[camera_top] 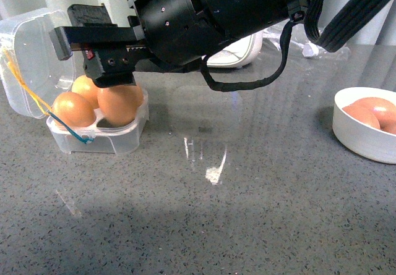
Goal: Put egg into box
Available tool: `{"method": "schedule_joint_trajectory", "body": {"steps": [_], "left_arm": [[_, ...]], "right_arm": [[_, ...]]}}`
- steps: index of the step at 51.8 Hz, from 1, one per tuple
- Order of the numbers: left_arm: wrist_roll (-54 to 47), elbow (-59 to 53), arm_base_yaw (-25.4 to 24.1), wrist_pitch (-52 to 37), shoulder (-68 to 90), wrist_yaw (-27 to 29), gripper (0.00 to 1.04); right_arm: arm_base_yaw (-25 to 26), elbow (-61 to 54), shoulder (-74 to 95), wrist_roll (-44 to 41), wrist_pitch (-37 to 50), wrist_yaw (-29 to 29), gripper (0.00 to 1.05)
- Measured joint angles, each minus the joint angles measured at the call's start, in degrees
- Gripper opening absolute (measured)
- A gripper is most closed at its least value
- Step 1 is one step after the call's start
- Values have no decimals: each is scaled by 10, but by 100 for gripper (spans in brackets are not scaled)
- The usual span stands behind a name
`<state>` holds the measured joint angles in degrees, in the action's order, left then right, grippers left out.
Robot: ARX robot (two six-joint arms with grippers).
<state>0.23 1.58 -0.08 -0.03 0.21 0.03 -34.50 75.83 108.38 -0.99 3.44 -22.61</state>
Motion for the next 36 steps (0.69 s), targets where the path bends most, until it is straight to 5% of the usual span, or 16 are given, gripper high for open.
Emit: {"method": "schedule_joint_trajectory", "body": {"steps": [12, 19, 28, 36], "left_arm": [[0, 0, 0, 0, 0, 0, 98], [0, 0, 0, 0, 0, 0, 98], [0, 0, 0, 0, 0, 0, 98], [0, 0, 0, 0, 0, -1, 98]], "right_arm": [[2, -26, -35, 29, 26, -10, 100], [22, -85, -127, 70, 65, 9, 98], [89, -186, -262, 130, 26, 211, 98], [103, -194, -278, 143, 26, 220, 98]]}}
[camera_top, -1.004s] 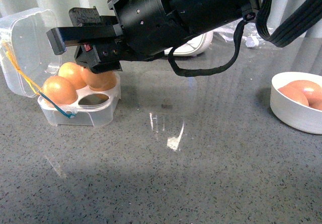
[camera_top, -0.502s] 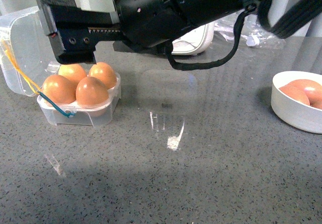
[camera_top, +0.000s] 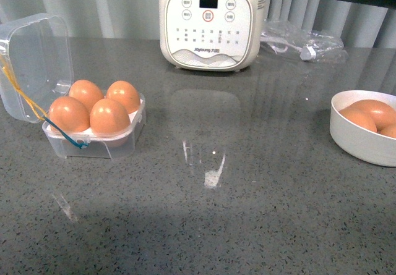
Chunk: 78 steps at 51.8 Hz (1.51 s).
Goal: Put egg into box
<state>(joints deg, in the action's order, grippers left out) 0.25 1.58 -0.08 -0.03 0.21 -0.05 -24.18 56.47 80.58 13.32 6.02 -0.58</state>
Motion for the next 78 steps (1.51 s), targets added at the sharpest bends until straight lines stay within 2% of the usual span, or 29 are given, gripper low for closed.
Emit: {"method": "schedule_joint_trajectory", "body": {"steps": [2, 5, 7, 12, 24, 32, 53, 56, 60, 78], "left_arm": [[0, 0, 0, 0, 0, 0, 98], [0, 0, 0, 0, 0, 1, 98], [0, 0, 0, 0, 0, 2, 98], [0, 0, 0, 0, 0, 0, 98], [0, 0, 0, 0, 0, 1, 98], [0, 0, 0, 0, 0, 1, 98], [0, 0, 0, 0, 0, 1, 98], [0, 0, 0, 0, 0, 1, 98], [0, 0, 0, 0, 0, 1, 98], [0, 0, 0, 0, 0, 1, 98]], "right_arm": [[-7, -9, 1, -7, 22, 27, 96], [-14, -77, -10, -62, 172, 164, 83], [-7, -131, -31, -92, 248, 208, 74], [42, -237, -101, -119, 322, 204, 52], [104, -379, -202, -131, 349, 131, 4], [142, -435, -263, -133, 348, 106, 3], [189, -509, -383, -133, 300, 57, 3], [219, -518, -407, -133, 284, 12, 3], [239, -528, -439, -133, 264, 10, 3], [240, -561, -533, -133, 209, 7, 3]]}}
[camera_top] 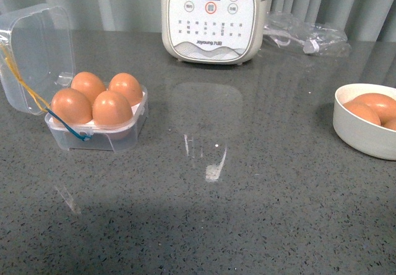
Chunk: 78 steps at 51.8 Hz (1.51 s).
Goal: Put egg into box
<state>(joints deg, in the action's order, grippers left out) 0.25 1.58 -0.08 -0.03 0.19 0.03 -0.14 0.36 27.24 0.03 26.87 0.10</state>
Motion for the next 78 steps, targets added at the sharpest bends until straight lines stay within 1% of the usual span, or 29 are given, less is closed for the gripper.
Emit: {"method": "schedule_joint_trajectory", "body": {"steps": [11, 41, 46, 48, 60, 72, 75, 78], "left_arm": [[0, 0, 0, 0, 0, 0, 98], [0, 0, 0, 0, 0, 0, 98], [0, 0, 0, 0, 0, 0, 98], [0, 0, 0, 0, 0, 0, 98], [0, 0, 0, 0, 0, 0, 98], [0, 0, 0, 0, 0, 0, 98], [0, 0, 0, 0, 0, 0, 98], [0, 0, 0, 0, 0, 0, 98]], "right_arm": [[0, 0, -69, 0, -65, 0, 3], [0, 0, -172, 0, -167, 0, 3], [0, 0, -236, 0, -252, 0, 3], [0, 0, -256, 0, -265, 0, 3], [0, 0, -270, -1, -268, 0, 4], [0, 0, -270, 0, -268, 0, 36], [0, 0, -270, 0, -268, 0, 47], [0, 0, -270, 0, -268, 0, 61]]}}
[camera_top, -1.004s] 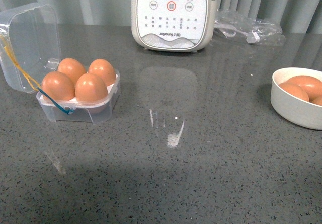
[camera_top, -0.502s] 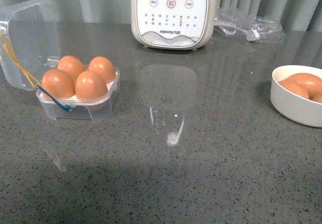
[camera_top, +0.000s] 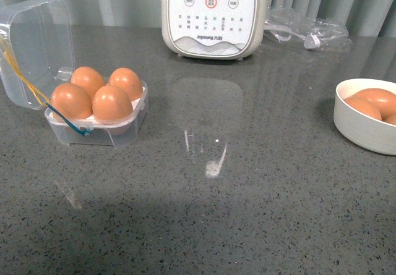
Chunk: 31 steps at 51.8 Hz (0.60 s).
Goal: Put egg into box
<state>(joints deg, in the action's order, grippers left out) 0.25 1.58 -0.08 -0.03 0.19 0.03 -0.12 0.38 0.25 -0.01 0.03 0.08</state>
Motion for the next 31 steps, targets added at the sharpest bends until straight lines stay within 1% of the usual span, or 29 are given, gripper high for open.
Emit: {"method": "schedule_joint_trajectory", "body": {"steps": [4, 7, 10, 11, 14, 31], "left_arm": [[0, 0, 0, 0, 0, 0, 98], [0, 0, 0, 0, 0, 0, 98], [0, 0, 0, 0, 0, 0, 98], [0, 0, 0, 0, 0, 0, 98], [0, 0, 0, 0, 0, 0, 98], [0, 0, 0, 0, 0, 0, 98]], "right_arm": [[0, 0, 0, 0, 0, 0, 77], [0, 0, 0, 0, 0, 0, 84], [0, 0, 0, 0, 0, 0, 98], [0, 0, 0, 1, 0, 0, 100], [0, 0, 0, 0, 0, 0, 97], [0, 0, 0, 0, 0, 0, 98]]}}
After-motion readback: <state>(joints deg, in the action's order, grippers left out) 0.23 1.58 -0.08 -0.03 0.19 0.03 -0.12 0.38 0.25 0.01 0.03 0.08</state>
